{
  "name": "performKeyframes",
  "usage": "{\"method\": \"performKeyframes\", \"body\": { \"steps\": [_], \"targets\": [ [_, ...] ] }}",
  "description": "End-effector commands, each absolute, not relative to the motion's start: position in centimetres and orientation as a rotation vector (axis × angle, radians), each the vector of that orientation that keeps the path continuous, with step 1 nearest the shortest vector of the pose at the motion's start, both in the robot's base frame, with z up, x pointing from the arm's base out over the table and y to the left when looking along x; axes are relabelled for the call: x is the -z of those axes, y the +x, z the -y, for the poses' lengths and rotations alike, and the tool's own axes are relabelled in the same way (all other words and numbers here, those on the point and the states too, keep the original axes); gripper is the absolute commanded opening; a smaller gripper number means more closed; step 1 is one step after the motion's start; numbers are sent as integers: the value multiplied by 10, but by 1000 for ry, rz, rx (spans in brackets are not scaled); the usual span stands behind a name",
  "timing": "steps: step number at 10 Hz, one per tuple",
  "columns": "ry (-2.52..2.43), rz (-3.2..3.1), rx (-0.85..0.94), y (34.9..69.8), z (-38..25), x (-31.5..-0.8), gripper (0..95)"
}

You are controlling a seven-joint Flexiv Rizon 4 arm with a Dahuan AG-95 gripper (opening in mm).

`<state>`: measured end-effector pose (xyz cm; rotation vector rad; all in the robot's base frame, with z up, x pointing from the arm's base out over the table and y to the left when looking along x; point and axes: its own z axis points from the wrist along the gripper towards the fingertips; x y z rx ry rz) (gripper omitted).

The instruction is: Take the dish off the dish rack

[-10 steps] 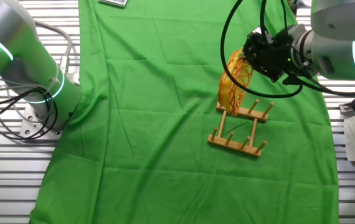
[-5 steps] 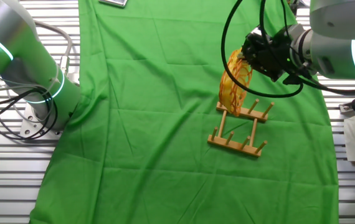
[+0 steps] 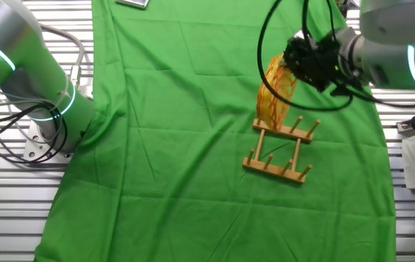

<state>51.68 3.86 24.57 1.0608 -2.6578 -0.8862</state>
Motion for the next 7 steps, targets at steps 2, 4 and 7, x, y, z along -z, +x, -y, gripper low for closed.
{"method": "performKeyframes", "body": {
  "steps": [2, 4, 7],
  "targets": [
    [986, 2720, 873, 517, -79, -251, 0],
    [924, 2772, 867, 519, -110, -247, 0],
    [866, 2806, 859, 521, -143, -239, 0]
  ]
}}
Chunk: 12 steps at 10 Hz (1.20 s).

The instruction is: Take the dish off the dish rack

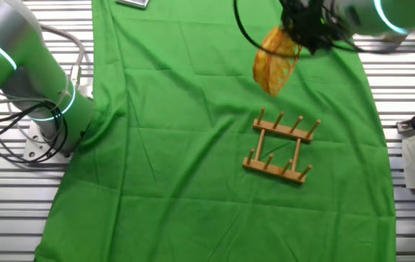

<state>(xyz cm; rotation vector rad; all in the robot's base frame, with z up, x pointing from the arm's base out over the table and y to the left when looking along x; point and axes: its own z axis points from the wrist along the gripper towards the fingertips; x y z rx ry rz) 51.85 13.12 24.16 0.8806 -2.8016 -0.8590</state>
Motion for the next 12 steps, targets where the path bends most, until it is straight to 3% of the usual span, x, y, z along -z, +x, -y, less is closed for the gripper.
{"method": "performKeyframes", "body": {
  "steps": [1, 12],
  "targets": [
    [870, 2799, 854, 522, -143, -239, 0],
    [1110, 2690, 833, 520, -142, -238, 0]
  ]
}}
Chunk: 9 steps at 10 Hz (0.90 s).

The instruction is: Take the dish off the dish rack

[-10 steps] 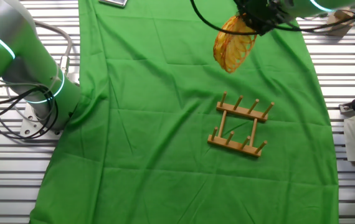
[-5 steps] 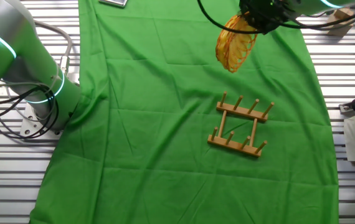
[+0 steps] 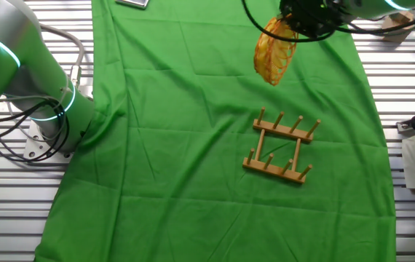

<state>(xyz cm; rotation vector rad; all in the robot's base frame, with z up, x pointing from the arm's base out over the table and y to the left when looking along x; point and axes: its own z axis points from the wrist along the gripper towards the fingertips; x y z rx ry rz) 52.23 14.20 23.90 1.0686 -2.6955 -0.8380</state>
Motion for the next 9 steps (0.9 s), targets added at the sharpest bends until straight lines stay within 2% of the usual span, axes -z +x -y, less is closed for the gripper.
{"method": "performKeyframes", "body": {
  "steps": [1, 3, 9],
  "targets": [
    [1101, 2694, 831, 520, -142, -238, 0],
    [1074, 2714, 803, 520, -142, -238, 0],
    [914, 2885, 731, 525, -206, -216, 0]
  ]
}}
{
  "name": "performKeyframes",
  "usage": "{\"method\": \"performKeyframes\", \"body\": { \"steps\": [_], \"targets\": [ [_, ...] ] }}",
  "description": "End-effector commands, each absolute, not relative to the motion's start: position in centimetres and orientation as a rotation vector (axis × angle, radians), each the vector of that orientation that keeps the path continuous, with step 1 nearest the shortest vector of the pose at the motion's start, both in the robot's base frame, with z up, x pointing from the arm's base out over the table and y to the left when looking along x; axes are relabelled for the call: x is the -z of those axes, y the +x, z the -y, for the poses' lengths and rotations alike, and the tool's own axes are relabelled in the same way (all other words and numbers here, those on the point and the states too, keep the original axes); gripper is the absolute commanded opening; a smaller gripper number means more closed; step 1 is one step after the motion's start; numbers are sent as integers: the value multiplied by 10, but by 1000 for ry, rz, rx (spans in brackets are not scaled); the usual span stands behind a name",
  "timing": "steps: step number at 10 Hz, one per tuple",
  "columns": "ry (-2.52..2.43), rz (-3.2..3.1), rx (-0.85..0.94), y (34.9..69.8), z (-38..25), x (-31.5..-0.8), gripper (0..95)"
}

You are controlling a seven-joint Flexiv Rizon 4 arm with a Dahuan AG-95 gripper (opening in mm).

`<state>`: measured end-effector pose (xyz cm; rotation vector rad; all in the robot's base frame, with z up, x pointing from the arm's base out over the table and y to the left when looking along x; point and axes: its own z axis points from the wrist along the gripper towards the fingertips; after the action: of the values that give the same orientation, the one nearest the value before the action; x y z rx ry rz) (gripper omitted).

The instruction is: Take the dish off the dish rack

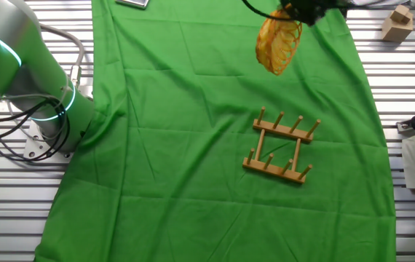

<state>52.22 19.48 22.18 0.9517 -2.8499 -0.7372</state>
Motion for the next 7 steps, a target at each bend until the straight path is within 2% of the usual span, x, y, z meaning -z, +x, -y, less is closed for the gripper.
{"method": "performKeyframes", "body": {
  "steps": [1, 7],
  "targets": [
    [892, 2921, 720, 524, -210, -211, 0],
    [858, 2936, 639, 528, -213, -191, 0]
  ]
}}
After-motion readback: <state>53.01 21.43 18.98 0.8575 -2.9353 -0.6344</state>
